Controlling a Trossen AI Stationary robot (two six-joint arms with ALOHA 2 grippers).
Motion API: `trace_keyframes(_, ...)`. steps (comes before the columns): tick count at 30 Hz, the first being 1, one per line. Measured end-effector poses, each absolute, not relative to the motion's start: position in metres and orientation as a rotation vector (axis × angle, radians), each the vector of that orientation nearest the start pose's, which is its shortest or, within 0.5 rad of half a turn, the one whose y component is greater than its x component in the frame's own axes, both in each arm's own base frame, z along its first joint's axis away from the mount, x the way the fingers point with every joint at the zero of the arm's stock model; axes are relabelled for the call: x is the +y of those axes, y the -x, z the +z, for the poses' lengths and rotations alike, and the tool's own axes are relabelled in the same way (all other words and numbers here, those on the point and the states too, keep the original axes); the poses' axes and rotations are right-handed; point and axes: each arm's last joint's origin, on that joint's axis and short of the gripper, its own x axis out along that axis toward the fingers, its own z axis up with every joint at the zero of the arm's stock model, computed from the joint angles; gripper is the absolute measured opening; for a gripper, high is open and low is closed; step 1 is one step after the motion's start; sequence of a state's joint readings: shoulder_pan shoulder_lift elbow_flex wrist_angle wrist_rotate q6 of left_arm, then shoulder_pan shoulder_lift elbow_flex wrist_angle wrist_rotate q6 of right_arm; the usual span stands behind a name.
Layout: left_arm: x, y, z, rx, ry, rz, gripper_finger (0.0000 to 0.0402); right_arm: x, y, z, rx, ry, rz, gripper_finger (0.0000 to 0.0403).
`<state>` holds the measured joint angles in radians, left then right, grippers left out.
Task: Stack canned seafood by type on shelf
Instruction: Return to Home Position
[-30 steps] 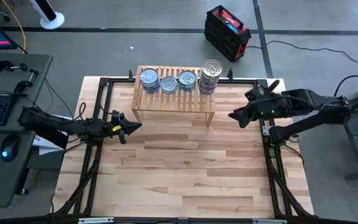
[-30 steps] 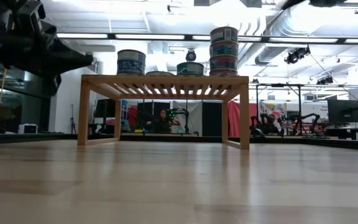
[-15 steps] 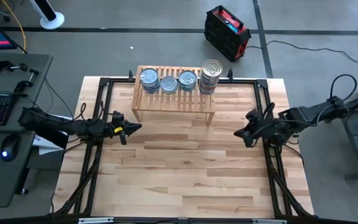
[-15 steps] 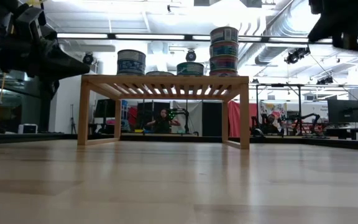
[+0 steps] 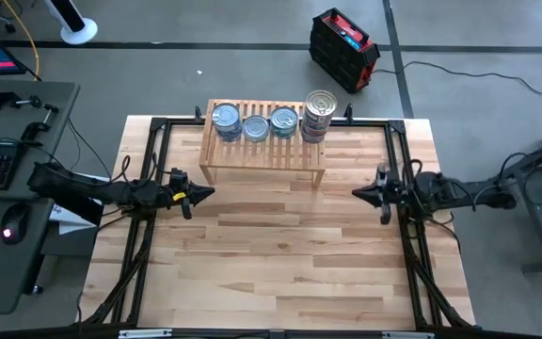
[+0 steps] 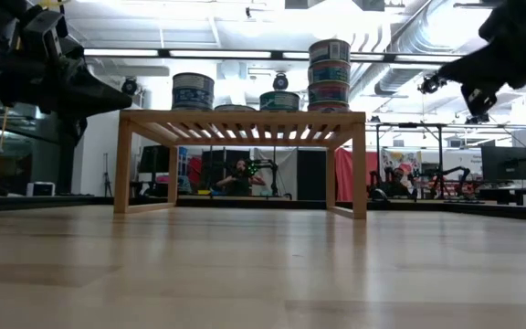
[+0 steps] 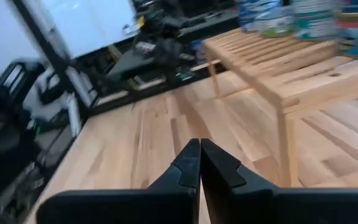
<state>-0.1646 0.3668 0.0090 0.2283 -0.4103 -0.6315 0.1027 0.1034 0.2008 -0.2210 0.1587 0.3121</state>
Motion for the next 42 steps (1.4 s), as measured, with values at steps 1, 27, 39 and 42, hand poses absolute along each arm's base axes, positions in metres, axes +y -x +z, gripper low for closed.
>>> trace_keyframes(1, -0.008, -0.118, 0.156, 0.043, 0.591, 0.276, 0.0000, 0.005, -0.090, 0.199, 0.115, -0.267, -0.056, 0.0000)
trace_keyframes(27, -0.008, -0.118, 0.156, 0.043, 0.591, 0.275, 0.0000, 0.003, -0.092, 0.169, 0.178, -0.070, -0.103, 0.0000)
trace_keyframes(39, -0.005, -0.102, 0.173, -0.132, 0.645, 0.224, 0.0000, 0.004, -0.090, 0.172, 0.128, -0.076, -0.094, 0.0000)
trace_keyframes(42, -0.003, -0.096, 0.179, -0.215, 0.668, 0.204, 0.0000, 0.004, -0.090, 0.172, 0.127, -0.077, -0.094, 0.0000)
